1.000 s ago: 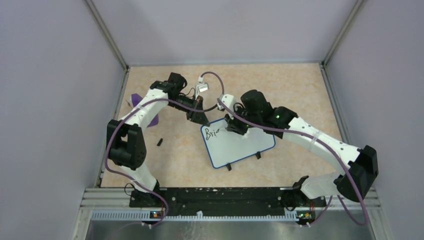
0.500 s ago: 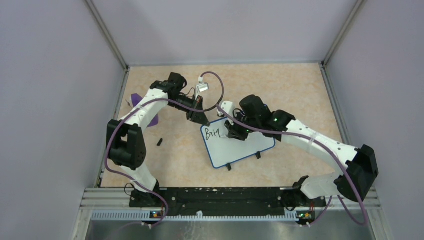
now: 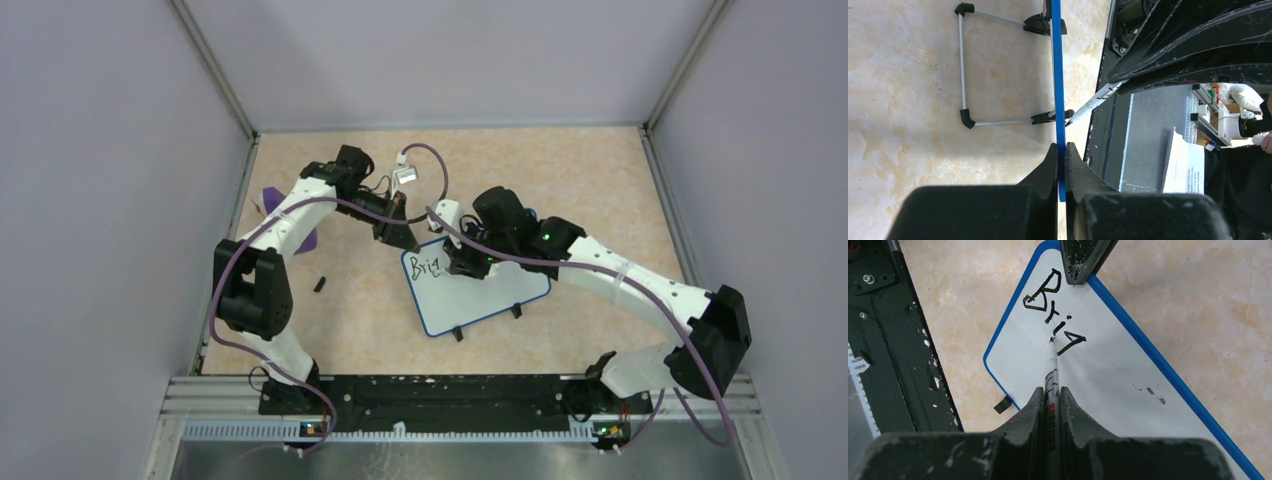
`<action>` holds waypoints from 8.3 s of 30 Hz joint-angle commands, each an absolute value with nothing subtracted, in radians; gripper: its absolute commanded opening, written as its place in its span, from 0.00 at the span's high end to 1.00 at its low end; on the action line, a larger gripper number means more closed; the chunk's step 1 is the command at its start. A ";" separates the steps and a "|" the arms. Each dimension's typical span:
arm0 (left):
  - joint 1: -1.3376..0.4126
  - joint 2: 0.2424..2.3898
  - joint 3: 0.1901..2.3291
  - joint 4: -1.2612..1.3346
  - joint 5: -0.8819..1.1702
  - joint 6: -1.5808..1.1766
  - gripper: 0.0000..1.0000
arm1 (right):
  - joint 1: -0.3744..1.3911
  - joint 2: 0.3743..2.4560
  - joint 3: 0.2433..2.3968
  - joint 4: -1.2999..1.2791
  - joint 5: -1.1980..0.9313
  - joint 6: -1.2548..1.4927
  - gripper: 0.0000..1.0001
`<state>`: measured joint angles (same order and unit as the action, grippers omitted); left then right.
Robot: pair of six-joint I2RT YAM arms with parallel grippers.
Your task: Write a sentence on the whiteboard
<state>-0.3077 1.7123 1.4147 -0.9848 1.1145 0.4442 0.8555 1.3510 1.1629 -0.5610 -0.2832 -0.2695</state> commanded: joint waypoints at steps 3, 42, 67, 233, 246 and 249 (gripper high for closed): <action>-0.331 1.703 1.389 -0.997 1.091 0.480 1.00 | 0.851 1.281 1.236 -0.563 -0.309 -0.288 1.00; -0.331 1.700 1.376 -0.988 1.097 0.483 1.00 | 0.792 1.299 1.157 -0.527 -0.235 -0.268 1.00; -0.331 1.708 1.389 -0.993 1.098 0.482 1.00 | 0.790 1.301 1.205 -0.517 -0.237 -0.254 1.00; -0.331 1.701 1.380 -0.987 1.086 0.484 1.00 | 0.724 1.261 1.205 -0.609 -0.249 -0.315 1.00; -0.331 1.735 1.426 -1.008 1.058 0.507 1.00 | 0.714 1.187 1.202 -0.675 -0.363 -0.317 1.00; -0.331 1.743 1.450 -1.016 1.044 0.514 1.00 | 0.712 1.180 1.203 -0.685 -0.383 -0.309 1.00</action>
<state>-0.3099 1.7111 1.4204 -0.9878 1.1042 0.4530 0.7273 1.2182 1.1824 -0.6765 -0.3340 -0.3126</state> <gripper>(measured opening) 0.026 0.095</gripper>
